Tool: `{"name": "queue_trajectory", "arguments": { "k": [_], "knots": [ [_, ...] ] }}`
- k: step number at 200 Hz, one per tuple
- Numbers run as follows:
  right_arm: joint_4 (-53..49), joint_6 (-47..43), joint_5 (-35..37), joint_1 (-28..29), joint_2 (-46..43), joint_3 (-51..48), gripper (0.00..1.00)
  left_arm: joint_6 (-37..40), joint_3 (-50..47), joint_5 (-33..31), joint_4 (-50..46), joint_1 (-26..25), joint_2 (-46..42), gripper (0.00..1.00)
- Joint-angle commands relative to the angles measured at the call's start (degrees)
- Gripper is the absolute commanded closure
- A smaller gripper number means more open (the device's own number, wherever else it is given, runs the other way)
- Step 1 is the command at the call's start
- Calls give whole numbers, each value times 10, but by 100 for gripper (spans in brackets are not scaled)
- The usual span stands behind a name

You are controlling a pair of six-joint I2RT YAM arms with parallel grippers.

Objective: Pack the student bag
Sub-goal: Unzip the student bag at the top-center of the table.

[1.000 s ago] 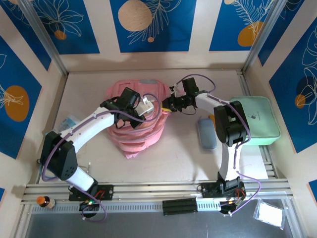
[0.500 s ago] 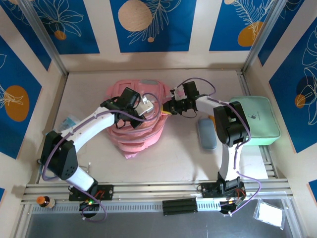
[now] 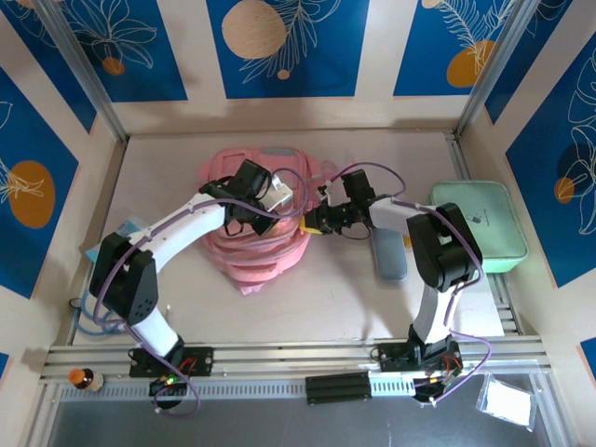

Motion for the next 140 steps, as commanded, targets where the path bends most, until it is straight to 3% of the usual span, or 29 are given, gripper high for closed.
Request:
{"name": "queue_trajectory", "arguments": {
  "k": [1, 88, 140],
  "knots": [
    [4, 13, -14, 20, -27, -18, 88, -44, 32, -12, 60, 16, 25, 99],
    [80, 55, 28, 52, -74, -70, 86, -104, 74, 18, 80, 15, 76, 100],
    [125, 116, 55, -41, -131, -117, 58, -86, 25, 34, 109, 15, 25, 100]
  ]
}}
